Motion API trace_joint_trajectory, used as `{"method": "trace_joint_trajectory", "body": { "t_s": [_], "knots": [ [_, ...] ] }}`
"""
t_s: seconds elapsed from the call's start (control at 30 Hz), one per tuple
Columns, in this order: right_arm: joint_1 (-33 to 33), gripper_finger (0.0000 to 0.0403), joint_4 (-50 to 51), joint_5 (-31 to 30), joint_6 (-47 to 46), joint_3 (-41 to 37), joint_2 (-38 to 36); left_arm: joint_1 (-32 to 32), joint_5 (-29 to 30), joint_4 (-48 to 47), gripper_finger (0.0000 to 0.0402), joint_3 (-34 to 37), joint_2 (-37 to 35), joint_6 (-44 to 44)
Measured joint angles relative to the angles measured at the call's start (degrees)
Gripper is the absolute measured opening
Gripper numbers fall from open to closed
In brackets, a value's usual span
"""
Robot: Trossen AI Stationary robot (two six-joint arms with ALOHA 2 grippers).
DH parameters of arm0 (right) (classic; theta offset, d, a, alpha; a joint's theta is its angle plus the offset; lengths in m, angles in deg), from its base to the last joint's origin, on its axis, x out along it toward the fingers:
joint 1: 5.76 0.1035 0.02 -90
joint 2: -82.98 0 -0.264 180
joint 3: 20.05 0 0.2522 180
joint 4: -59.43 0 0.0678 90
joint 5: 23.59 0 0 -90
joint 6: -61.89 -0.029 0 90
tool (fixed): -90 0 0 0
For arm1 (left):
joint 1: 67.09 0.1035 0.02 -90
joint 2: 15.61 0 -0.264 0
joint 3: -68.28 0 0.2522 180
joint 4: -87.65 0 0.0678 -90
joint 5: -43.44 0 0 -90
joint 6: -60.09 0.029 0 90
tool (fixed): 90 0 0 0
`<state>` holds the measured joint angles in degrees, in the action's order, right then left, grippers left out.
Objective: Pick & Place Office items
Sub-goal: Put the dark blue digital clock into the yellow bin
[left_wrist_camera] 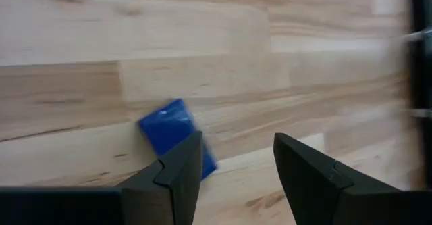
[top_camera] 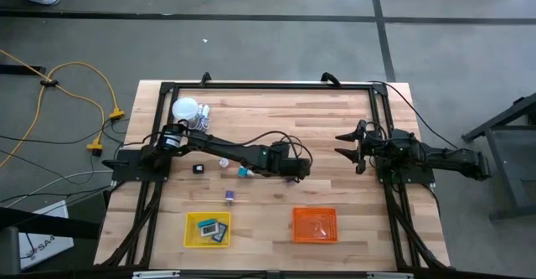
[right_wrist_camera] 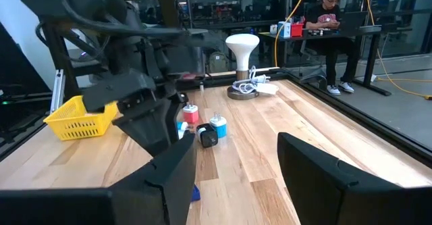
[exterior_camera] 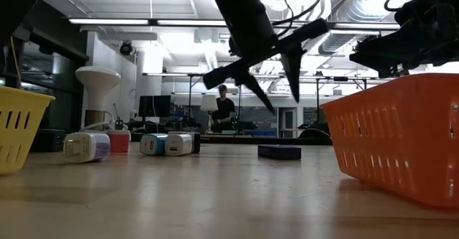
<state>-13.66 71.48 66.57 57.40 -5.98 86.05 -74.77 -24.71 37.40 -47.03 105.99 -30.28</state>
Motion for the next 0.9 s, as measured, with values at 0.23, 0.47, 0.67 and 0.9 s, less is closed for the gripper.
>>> {"method": "trace_joint_trajectory", "body": {
  "t_s": [0.23, 0.47, 0.67, 0.9],
  "knots": [
    [0.0, 0.0195, 0.0, 0.0, 0.0, 0.0, 0.0, 1.8, -5.4, 1.1, 0.0177, 0.0, 0.0, -1.3],
    [0.0, 0.0195, 0.0, 0.0, 0.0, 0.0, 0.0, 2.8, -7.6, -0.8, 0.0177, 0.0, 0.0, -3.2],
    [0.0, 0.0195, 0.0, 0.0, 0.0, 0.0, 0.0, 2.7, -7.6, -2.2, 0.0177, 0.0, 0.0, -10.5],
    [0.0, 0.0195, 0.0, 0.0, 0.0, 0.0, 0.0, 2.8, -9.1, -3.2, 0.0177, 0.0, 0.8, -14.6]
  ]
}}
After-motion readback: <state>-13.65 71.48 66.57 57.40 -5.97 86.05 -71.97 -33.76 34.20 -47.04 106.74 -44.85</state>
